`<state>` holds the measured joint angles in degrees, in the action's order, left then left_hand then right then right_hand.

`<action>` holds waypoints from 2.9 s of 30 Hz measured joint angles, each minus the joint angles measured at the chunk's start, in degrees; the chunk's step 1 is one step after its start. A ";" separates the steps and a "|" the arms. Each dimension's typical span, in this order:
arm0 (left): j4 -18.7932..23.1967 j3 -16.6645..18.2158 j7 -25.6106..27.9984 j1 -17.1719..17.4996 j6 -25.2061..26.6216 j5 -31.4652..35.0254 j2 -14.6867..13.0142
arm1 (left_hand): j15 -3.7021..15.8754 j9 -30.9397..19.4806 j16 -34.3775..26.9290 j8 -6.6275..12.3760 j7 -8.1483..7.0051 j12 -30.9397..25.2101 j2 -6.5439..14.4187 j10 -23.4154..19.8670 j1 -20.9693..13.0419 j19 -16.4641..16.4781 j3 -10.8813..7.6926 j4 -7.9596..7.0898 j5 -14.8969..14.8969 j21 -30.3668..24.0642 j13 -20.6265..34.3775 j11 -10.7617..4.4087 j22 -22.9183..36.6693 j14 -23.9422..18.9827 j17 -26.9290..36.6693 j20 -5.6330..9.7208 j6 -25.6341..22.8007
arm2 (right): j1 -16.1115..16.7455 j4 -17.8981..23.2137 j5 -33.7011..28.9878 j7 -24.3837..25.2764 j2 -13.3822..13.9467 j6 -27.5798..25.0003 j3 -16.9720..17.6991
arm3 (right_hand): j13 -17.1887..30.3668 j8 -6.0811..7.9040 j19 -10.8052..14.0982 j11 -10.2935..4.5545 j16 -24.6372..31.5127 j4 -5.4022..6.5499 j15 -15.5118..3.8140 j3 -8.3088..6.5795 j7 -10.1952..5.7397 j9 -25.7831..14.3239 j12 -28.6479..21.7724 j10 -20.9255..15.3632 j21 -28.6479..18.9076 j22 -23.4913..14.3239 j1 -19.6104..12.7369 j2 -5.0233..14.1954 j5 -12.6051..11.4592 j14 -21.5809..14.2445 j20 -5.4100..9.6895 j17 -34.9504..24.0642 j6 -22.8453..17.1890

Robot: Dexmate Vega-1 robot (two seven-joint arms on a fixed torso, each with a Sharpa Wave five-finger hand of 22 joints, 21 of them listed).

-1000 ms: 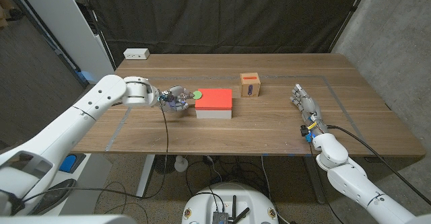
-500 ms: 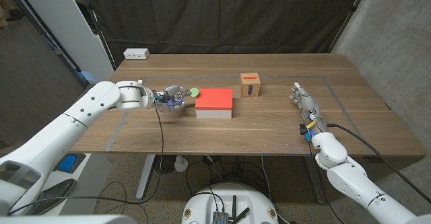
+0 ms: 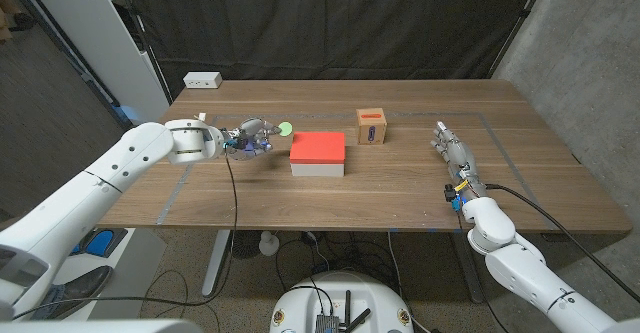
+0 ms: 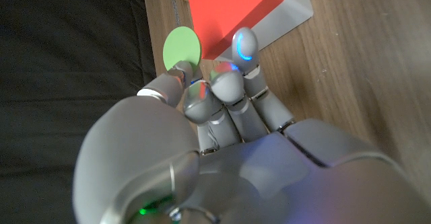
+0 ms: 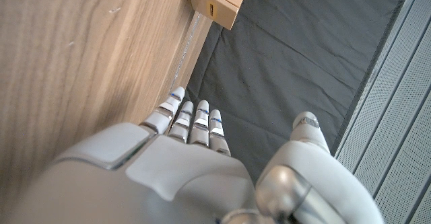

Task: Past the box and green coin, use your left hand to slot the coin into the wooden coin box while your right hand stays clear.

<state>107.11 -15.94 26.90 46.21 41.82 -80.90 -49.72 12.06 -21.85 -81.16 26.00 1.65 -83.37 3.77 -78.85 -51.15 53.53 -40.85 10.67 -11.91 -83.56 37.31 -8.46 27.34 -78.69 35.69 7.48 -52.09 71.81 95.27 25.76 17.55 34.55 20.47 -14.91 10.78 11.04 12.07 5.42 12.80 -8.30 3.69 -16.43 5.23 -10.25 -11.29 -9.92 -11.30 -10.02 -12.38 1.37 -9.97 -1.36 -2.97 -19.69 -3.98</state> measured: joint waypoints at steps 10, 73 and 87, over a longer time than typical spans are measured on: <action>1.78 -0.70 -1.21 -0.40 -2.99 4.20 0.95 | 0.00 -1.50 0.00 -0.33 0.00 -0.23 0.01 -0.06 -0.01 -0.31 -0.10 -0.09 0.00 -0.79 0.53 0.06 -0.26 0.00 0.09 -0.11 -0.01 | 1.04 1.08 -0.32 0.46 0.11 0.31 0.84 | 0.30 0.00 0.00 0.00 0.00 0.00 -0.01 0.00 0.00 0.00 0.00 0.00 0.00 0.00 0.00 0.00 0.00 -0.01 0.00 0.00 0.00; 7.42 -20.43 5.71 -16.43 1.61 56.25 12.69 | -0.32 -3.38 -1.57 -2.52 0.52 -1.40 -0.31 -0.26 -0.75 -0.41 -0.33 -0.32 -0.18 -3.21 1.62 0.90 -1.42 -0.32 1.81 0.00 -0.94 | 3.34 1.31 -0.23 -0.14 -0.43 3.14 4.24 | 0.28 0.00 0.93 0.00 0.00 0.00 -0.62 0.00 0.31 0.00 0.00 -0.61 0.00 0.15 -0.38 0.39 0.00 -0.62 0.93 -0.01 -0.30; 6.67 -26.92 1.92 -19.68 2.41 72.00 14.63 | -0.32 -3.54 -1.94 -3.16 0.61 -1.65 -0.32 0.23 -0.74 -0.83 -0.41 -0.40 -0.17 -3.54 2.58 1.46 -1.16 -0.32 2.95 -0.19 -1.03 | 3.63 1.13 -0.03 -0.17 -0.50 3.33 4.55 | 0.14 0.00 0.93 0.00 0.00 0.00 -0.62 0.00 0.31 0.00 0.00 -0.61 0.00 0.15 -0.38 0.38 0.00 -0.62 0.93 -0.01 -0.30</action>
<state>113.78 -42.86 28.82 26.52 44.24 -8.90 -35.09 11.74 -25.39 -83.10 22.84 2.25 -85.02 3.45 -78.62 -51.89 52.70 -41.26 10.27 -12.08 -87.10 39.89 -7.00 26.19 -79.01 38.64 7.29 -53.12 75.44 96.40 25.74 17.38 34.05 23.80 -10.36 10.92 11.04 12.99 5.43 12.80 -8.30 3.07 -16.43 5.54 -10.25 -11.29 -10.52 -11.30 -9.87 -12.76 1.75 -9.97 -1.98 -2.04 -19.69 -4.28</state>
